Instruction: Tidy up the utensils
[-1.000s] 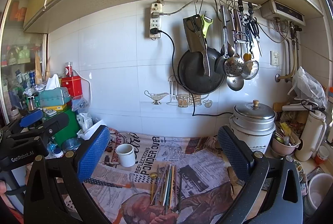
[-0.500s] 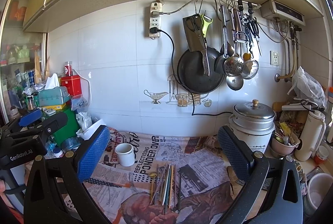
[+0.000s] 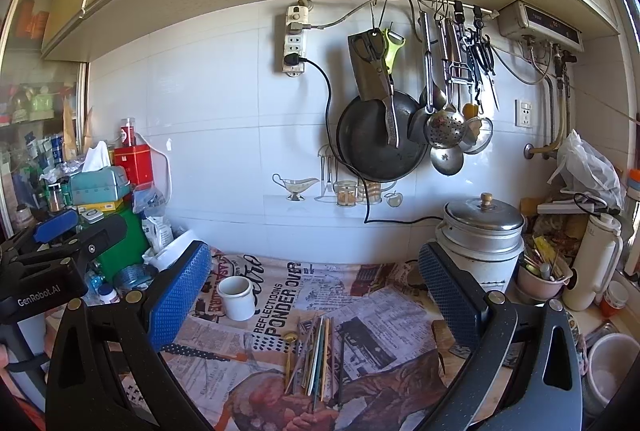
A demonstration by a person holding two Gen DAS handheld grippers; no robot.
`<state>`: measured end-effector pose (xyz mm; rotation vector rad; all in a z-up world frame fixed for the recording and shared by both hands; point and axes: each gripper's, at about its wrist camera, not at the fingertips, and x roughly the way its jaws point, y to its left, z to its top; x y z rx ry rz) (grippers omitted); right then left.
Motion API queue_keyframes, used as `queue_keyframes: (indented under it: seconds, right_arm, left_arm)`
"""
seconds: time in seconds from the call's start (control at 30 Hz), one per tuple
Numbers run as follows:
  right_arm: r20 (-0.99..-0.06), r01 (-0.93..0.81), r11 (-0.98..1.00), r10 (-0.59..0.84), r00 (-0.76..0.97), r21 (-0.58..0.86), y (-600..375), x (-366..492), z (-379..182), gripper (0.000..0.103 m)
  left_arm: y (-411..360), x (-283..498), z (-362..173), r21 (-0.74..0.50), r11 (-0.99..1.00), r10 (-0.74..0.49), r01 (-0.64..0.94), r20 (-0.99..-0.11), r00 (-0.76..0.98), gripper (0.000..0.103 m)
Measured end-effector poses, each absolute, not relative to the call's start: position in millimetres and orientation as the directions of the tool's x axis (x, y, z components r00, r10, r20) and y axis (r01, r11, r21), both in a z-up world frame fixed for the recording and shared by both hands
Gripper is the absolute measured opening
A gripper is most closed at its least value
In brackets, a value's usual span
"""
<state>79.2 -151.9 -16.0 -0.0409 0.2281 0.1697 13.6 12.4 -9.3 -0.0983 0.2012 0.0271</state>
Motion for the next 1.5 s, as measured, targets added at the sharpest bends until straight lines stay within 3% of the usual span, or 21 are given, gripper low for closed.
queue_keyframes:
  seconds: [0.97,1.23,1.5]
  right_arm:
    - [-0.289,-0.164,0.986,0.149,0.946,-0.029,-147,114,-31,0.103]
    - [-0.387,-0.154,0.987,0.125,0.914,-0.044,-153,159,-61,0.103]
    - [-0.556,-0.132,0.987,0.060,0.829,-0.091,-157,222,-117,0.103]
  left_arm:
    - [21,49,-18,-0.092,0.994,0.026,-0.051,-0.250,0.968,0.103]
    - [26,99,-42,-0.118,0.989,0.047,-0.093,-0.347,0.937,0.103]
    - [24,173,-101,-0.128,0.984,0.042,-0.124,-0.510,0.859,0.103]
